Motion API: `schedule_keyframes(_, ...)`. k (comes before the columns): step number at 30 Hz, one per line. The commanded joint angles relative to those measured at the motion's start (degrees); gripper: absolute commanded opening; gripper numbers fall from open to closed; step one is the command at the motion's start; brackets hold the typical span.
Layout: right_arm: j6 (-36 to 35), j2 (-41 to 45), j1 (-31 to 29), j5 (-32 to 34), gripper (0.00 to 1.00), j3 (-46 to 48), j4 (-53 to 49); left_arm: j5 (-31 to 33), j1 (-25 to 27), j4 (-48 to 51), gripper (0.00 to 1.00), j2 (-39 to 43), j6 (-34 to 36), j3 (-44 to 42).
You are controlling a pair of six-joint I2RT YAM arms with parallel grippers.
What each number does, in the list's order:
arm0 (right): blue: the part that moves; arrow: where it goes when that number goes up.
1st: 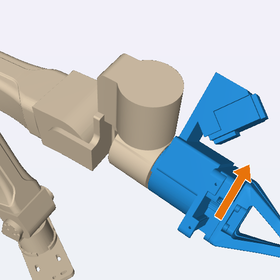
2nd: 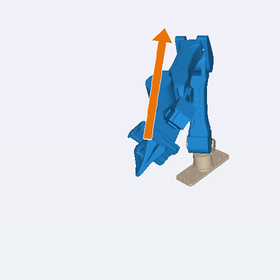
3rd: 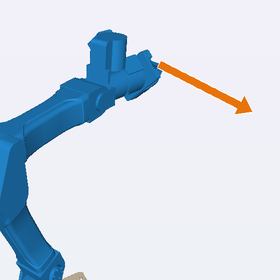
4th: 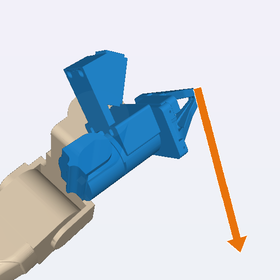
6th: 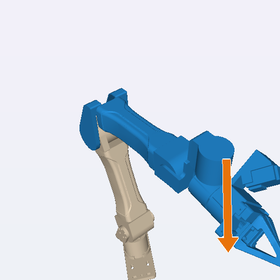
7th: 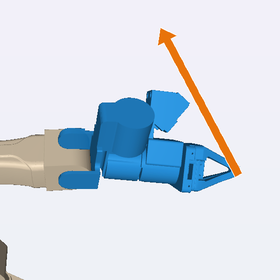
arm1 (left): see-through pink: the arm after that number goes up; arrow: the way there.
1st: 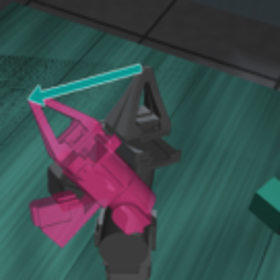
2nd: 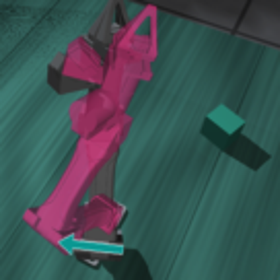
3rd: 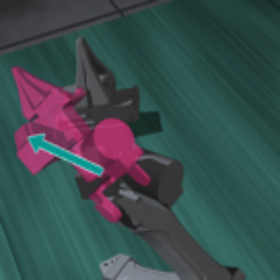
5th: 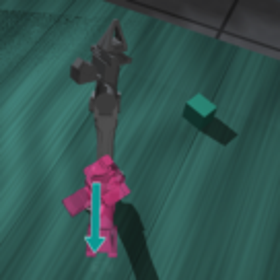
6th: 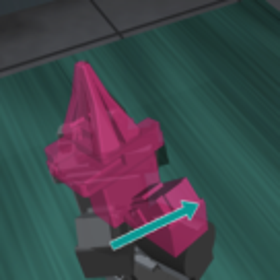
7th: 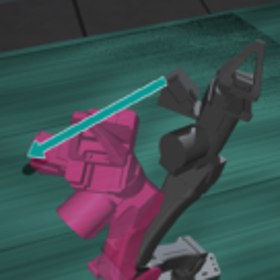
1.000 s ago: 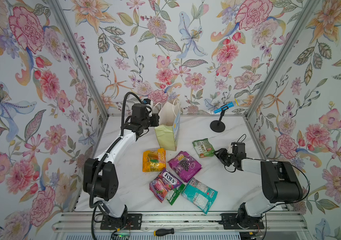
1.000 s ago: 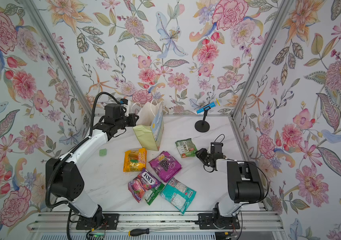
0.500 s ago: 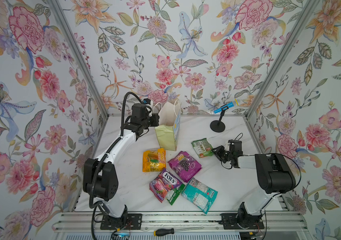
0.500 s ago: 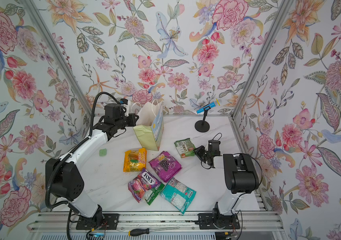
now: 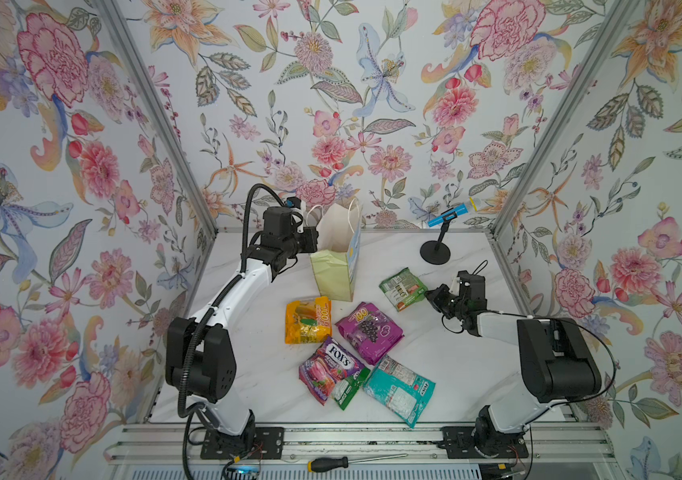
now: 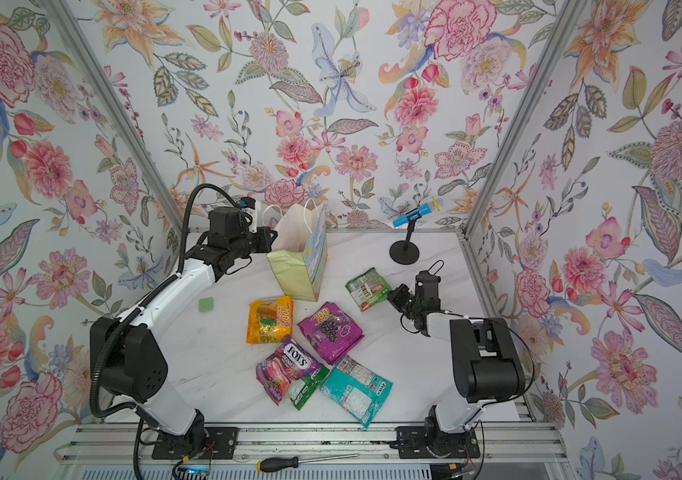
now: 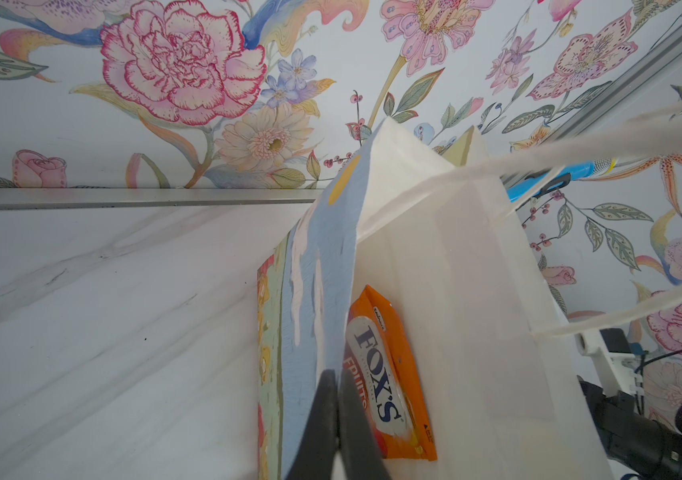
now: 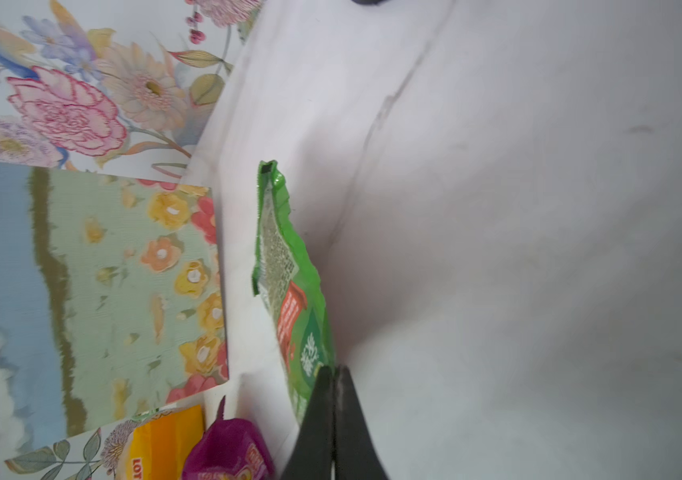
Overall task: Place the snacks into the paper bag
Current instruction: 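Move the right gripper back to the green snack pack and grasp it, then lift the green pack and carry it over the paper bag opening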
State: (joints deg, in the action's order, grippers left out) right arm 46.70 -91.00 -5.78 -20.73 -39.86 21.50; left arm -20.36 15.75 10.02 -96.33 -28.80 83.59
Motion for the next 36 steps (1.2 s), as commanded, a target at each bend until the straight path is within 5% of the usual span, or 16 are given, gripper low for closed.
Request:
schedule_keyframes(1,-3.9,5.8,-1.9,2.9,0.0,-3.5,-4.2,0.8,-0.3,0.5,0.0,1.7,-0.3,-0.5)
schedule_keyframes(17,-14.1,20.5,-13.4,12.1,0.0,-21.3,-17.4,0.2,-0.3,-0.5,0.0,1.3,-1.0,-1.2)
schedule_keyframes(36,-21.4,6.0,-32.8,0.8,0.0,-50.7,-13.8,0.1,-0.2,-0.7,0.0,2.3,-1.4,-1.7)
